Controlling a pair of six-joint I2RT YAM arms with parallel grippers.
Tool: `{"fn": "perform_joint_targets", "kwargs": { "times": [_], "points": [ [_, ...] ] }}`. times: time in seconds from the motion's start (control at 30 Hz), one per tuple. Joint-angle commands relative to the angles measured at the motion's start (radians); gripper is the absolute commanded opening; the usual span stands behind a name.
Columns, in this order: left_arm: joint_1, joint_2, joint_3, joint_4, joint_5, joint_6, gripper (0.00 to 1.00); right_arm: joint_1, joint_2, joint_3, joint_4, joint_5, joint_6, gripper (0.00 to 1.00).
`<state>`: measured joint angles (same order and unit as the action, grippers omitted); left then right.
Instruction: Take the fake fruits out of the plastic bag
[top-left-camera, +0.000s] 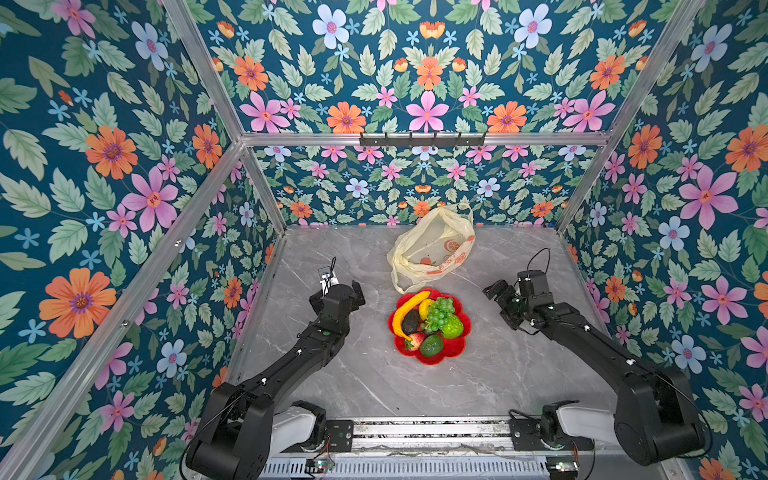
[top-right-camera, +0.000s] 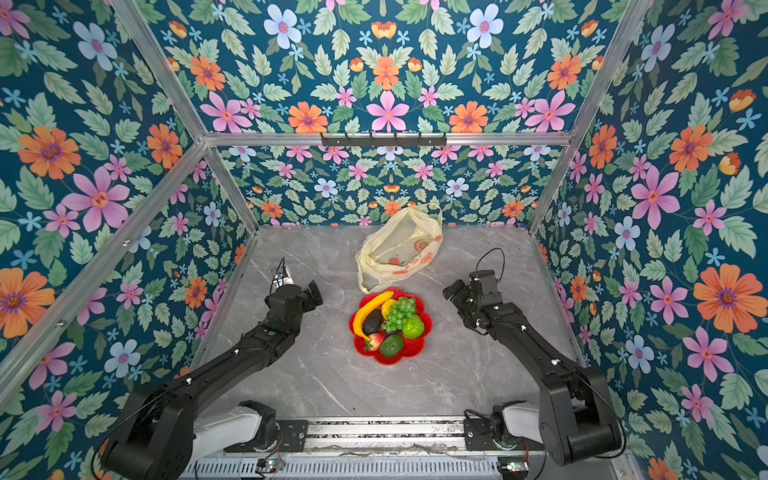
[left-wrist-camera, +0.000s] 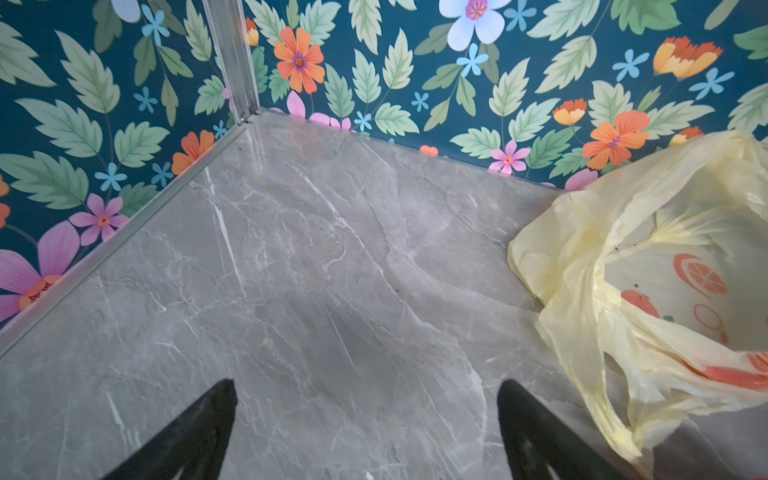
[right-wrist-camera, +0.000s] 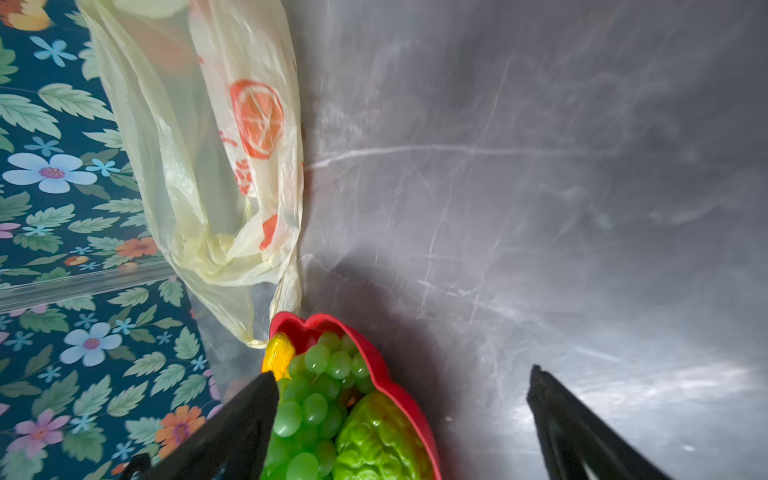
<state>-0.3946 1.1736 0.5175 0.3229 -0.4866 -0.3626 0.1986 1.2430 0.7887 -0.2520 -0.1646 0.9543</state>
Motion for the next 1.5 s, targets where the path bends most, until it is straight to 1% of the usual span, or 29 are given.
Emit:
{"fn": "perform_joint_targets", "kwargs": {
  "times": [0.0, 0.1, 0.13, 0.17, 0.2, 0.3, 0.33, 0.37, 0.43, 0.53, 0.6, 0.63, 0.67, 0.77, 0.83, 0.9, 0.97, 1.0, 1.07, 1.13, 1.17, 1.2, 1.27, 1.3, 1.33, 1.37, 1.4, 1.43, 1.47],
  "points": [
    [0.003, -0.004, -0.013, 0.105, -0.138, 0.036, 1.0, -0.003, -0.029, 0.088, -0.163, 0.119, -0.221, 0.95],
    [0.013, -0.007, -0.036, 0.188, -0.246, 0.081, 1.0, -0.003, -0.056, 0.122, -0.202, 0.25, -0.322, 0.97],
    [0.022, -0.009, -0.06, 0.239, -0.256, 0.118, 1.0, -0.003, -0.068, 0.117, -0.191, 0.294, -0.353, 0.97],
    [0.033, -0.009, -0.099, 0.337, -0.271, 0.161, 1.0, -0.004, -0.083, 0.097, -0.165, 0.361, -0.382, 0.97],
    [0.045, -0.002, -0.126, 0.407, -0.307, 0.183, 1.0, -0.003, -0.105, 0.059, -0.11, 0.421, -0.437, 0.98],
    [0.076, 0.039, -0.15, 0.492, -0.395, 0.254, 0.99, -0.003, -0.163, -0.094, 0.135, 0.547, -0.582, 0.99],
    [0.081, 0.055, -0.156, 0.522, -0.409, 0.287, 0.99, -0.004, -0.174, -0.154, 0.228, 0.562, -0.644, 0.99],
    [0.088, 0.082, -0.175, 0.584, -0.421, 0.328, 0.98, -0.003, -0.181, -0.213, 0.379, 0.568, -0.72, 0.99],
    [0.093, 0.136, -0.238, 0.767, -0.416, 0.419, 0.97, -0.003, -0.167, -0.3, 0.533, 0.57, -0.834, 0.99],
    [0.105, 0.264, -0.351, 1.109, -0.377, 0.521, 0.97, -0.004, -0.084, -0.309, 0.581, 0.619, -0.874, 0.99],
    [0.108, 0.366, -0.384, 1.294, -0.364, 0.571, 0.99, -0.003, -0.022, -0.319, 0.647, 0.599, -0.901, 0.99],
    [0.097, 0.393, -0.387, 1.344, -0.372, 0.613, 1.0, -0.004, 0.01, -0.331, 0.699, 0.595, -0.914, 0.99],
    [0.094, 0.396, -0.377, 1.323, -0.375, 0.624, 1.0, -0.006, 0.048, -0.345, 0.76, 0.586, -0.929, 0.99],
    [0.101, 0.371, -0.357, 1.217, -0.303, 0.613, 1.0, -0.021, 0.147, -0.346, 0.856, 0.513, -0.991, 0.99],
    [0.102, 0.356, -0.359, 1.187, -0.252, 0.614, 1.0, -0.025, 0.188, -0.343, 0.91, 0.494, -1.023, 0.99],
    [0.102, 0.353, -0.351, 1.163, -0.233, 0.614, 1.0, -0.065, 0.187, -0.33, 0.874, 0.421, -0.998, 0.99],
    [0.103, 0.353, -0.336, 1.13, -0.217, 0.618, 1.0, -0.137, 0.168, -0.348, 0.882, 0.288, -0.957, 0.99],
    [0.104, 0.348, -0.333, 1.111, -0.197, 0.62, 1.0, -0.177, 0.161, -0.373, 0.914, 0.228, -0.932, 0.99],
    [0.102, 0.333, -0.337, 1.09, -0.163, 0.606, 1.0, -0.224, 0.164, -0.426, 1.004, 0.167, -0.895, 0.99],
    [0.11, 0.319, -0.368, 1.113, -0.075, 0.515, 1.0, -0.229, 0.214, -0.479, 1.17, 0.155, -0.902, 0.99],
    [0.11, 0.33, -0.362, 1.117, -0.033, 0.527, 1.0, -0.229, 0.208, -0.478, 1.151, 0.152, -0.902, 0.99],
    [0.111, 0.351, -0.346, 1.118, -0.032, 0.542, 1.0, -0.23, 0.187, -0.464, 1.085, 0.147, -0.899, 0.99],
    [0.111, 0.408, -0.324, 1.135, -0.072, 0.538, 1.0, -0.23, 0.211, -0.478, 1.158, 0.15, -0.9, 0.99],
    [0.115, 0.444, -0.306, 1.183, -0.096, 0.563, 1.0, -0.231, 0.193, -0.469, 1.104, 0.15, -0.898, 0.99],
    [0.118, 0.442, -0.295, 1.152, -0.114, 0.552, 1.0, -0.231, 0.195, -0.467, 1.109, 0.15, -0.899, 0.99],
    [0.133, 0.419, -0.282, 1.072, -0.1, 0.505, 1.0, -0.231, 0.206, -0.474, 1.143, 0.153, -0.899, 0.99],
    [0.158, 0.405, -0.268, 1.018, -0.069, 0.476, 1.0, -0.231, 0.201, -0.473, 1.132, 0.152, -0.898, 0.99],
    [0.179, 0.403, -0.261, 1.007, -0.041, 0.456, 1.0, -0.231, 0.192, -0.467, 1.102, 0.151, -0.9, 0.99],
    [0.201, 0.406, -0.254, 0.999, -0.013, 0.454, 1.0, -0.231, 0.199, -0.471, 1.123, 0.152, -0.898, 0.99]
  ]
}}
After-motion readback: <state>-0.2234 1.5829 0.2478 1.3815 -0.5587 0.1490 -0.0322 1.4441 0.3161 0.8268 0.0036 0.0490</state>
